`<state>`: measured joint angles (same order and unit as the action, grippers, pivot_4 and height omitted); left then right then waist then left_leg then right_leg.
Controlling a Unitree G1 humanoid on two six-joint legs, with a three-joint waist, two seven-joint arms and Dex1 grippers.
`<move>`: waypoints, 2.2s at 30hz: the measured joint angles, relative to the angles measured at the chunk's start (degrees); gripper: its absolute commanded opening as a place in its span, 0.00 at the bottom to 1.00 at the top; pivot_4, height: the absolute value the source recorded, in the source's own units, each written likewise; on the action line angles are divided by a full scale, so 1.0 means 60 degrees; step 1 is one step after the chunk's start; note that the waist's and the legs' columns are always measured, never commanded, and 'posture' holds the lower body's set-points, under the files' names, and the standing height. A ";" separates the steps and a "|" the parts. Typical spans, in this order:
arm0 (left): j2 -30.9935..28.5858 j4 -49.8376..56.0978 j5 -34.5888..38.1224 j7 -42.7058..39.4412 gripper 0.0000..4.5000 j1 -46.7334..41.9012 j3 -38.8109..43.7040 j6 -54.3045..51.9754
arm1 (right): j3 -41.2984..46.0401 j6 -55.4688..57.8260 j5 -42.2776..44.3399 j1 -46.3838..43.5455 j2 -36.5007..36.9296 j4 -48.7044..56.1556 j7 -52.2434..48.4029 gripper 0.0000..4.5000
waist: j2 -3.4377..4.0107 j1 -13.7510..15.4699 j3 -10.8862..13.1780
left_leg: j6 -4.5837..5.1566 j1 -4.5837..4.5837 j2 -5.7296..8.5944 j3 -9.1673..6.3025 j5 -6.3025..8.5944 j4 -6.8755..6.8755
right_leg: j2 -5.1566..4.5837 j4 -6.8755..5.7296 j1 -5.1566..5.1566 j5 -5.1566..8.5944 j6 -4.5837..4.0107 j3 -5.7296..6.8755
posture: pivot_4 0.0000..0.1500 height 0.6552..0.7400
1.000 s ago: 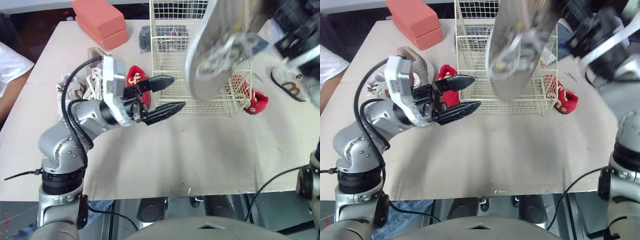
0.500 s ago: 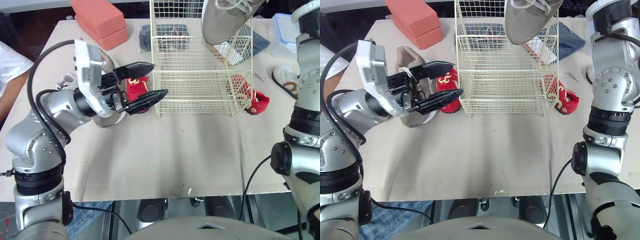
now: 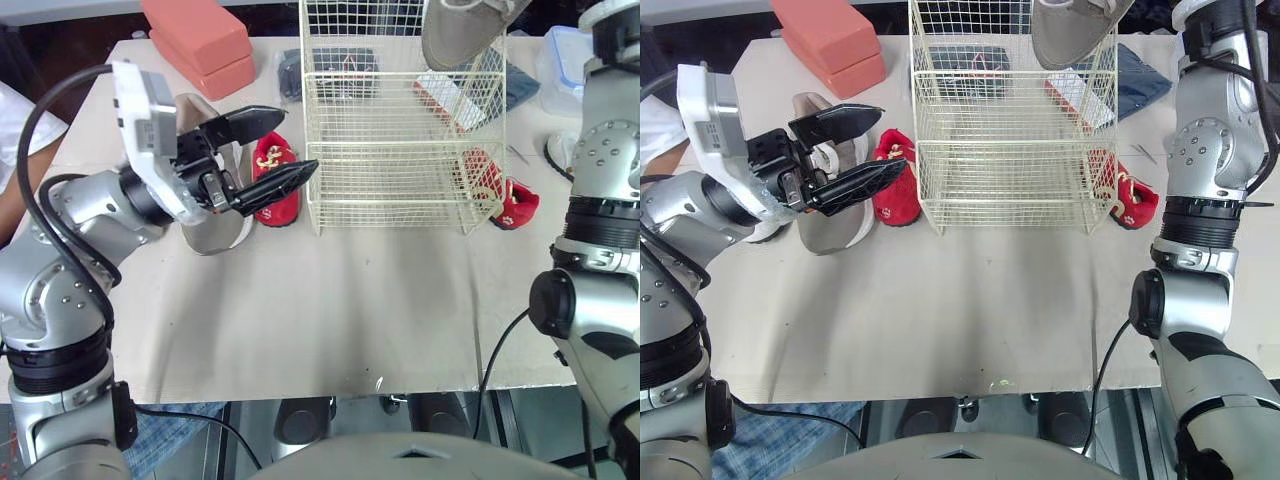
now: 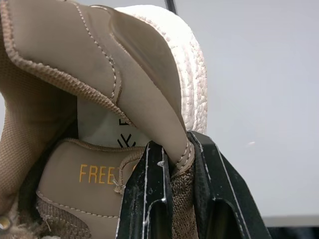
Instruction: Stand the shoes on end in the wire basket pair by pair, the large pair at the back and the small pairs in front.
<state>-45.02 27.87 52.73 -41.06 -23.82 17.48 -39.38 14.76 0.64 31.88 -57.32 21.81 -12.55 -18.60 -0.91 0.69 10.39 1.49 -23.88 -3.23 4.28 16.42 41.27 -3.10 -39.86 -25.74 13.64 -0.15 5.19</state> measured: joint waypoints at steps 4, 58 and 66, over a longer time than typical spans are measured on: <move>0.0002 -0.0039 -0.0156 0.0128 1.00 -0.0135 -0.0001 0.0100 | -0.0253 -0.0489 -0.0629 0.0209 -0.0051 -0.0098 -0.0413 0.00 | -0.0001 -0.0002 0.0000 | -0.0001 0.0002 0.0000 0.0001 0.0000 0.0001 | -0.0002 -0.0003 0.0000 0.0000 0.0000 0.0000 | 1.00 0.36; 0.0530 -0.0629 -0.0503 -0.0387 1.00 -0.0484 -0.0374 0.1269 | -0.0613 0.2216 -0.2415 0.3117 0.0115 0.1566 0.0642 0.99 | -0.0020 -0.0041 -0.0013 | -0.0007 0.0010 0.0000 -0.0008 -0.0004 0.0010 | 0.0004 -0.0009 0.0012 0.0001 0.0001 0.0008 | 1.00 0.36; 0.0564 -0.0644 -0.0527 -0.0425 1.00 -0.0338 -0.0355 0.1278 | 0.0016 0.2554 -0.2003 0.3353 0.1084 0.2591 0.0133 0.99 | -0.0014 -0.0006 -0.0009 | -0.0010 0.0006 -0.0001 -0.0004 -0.0006 0.0008 | 0.0003 -0.0001 0.0010 0.0001 0.0001 0.0003 | 1.00 0.36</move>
<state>-41.63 24.01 49.57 -43.61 -25.85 15.35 -31.71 14.85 15.97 19.87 -37.20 28.31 3.00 -17.80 -0.99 0.65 10.33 1.43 -23.84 -3.24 4.25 16.38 41.32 -3.08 -39.87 -25.68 13.65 -0.15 5.20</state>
